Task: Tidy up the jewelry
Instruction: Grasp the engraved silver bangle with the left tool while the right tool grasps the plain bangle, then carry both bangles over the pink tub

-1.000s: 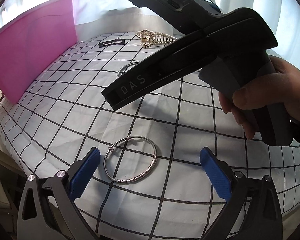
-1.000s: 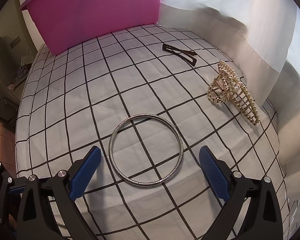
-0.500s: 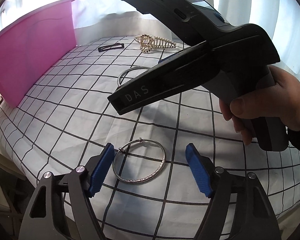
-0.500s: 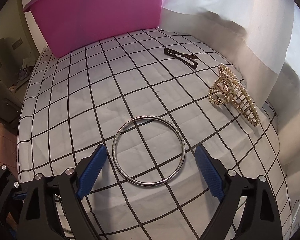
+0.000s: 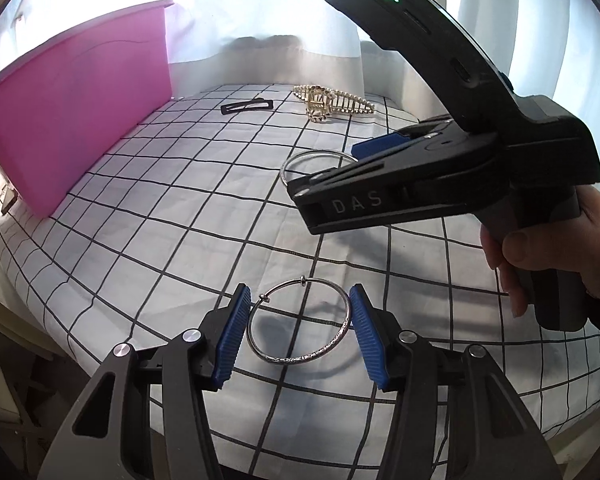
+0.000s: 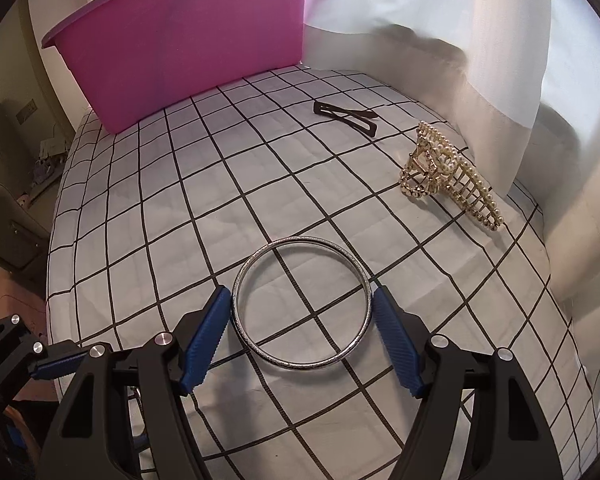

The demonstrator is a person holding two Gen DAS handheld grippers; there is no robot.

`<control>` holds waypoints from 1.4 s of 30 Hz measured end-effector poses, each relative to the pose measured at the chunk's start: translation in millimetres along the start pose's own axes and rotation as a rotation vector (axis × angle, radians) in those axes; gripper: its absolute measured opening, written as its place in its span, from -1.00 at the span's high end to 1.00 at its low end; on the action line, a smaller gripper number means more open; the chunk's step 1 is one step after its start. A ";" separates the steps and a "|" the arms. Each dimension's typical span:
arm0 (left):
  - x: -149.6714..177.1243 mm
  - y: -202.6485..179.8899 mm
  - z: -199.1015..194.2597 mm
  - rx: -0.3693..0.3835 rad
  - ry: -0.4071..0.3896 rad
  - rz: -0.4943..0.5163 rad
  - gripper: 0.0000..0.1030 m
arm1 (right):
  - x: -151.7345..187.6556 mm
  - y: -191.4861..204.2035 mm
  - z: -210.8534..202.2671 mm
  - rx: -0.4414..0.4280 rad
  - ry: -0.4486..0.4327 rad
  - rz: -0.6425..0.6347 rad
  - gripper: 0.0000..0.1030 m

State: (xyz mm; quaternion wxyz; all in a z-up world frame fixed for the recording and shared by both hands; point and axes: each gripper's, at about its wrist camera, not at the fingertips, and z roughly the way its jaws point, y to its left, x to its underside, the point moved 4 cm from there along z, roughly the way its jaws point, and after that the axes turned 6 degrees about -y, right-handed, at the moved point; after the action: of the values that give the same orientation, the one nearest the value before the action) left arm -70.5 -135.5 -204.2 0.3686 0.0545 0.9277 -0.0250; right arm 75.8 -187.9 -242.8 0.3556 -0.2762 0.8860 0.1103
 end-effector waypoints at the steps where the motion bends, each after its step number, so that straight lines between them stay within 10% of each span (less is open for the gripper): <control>1: -3.0 4.0 -2.2 -0.005 -0.009 0.001 0.04 | -0.1 -0.1 -1.6 0.000 -0.002 0.010 -0.37; 18: -63.4 71.1 -49.7 -0.097 -0.146 0.012 0.04 | -40.7 11.7 -34.5 0.050 -0.097 0.129 -0.37; 42: -182.0 188.1 -97.1 -0.124 -0.362 -0.045 0.04 | -204.6 61.2 -93.2 0.130 -0.316 0.099 -0.37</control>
State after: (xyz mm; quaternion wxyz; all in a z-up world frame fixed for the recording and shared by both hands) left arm 17.3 44.6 -9.8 0.5315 0.0056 0.8469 0.0149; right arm 109.6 -90.0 -34.1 0.5018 -0.1880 0.8368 0.1124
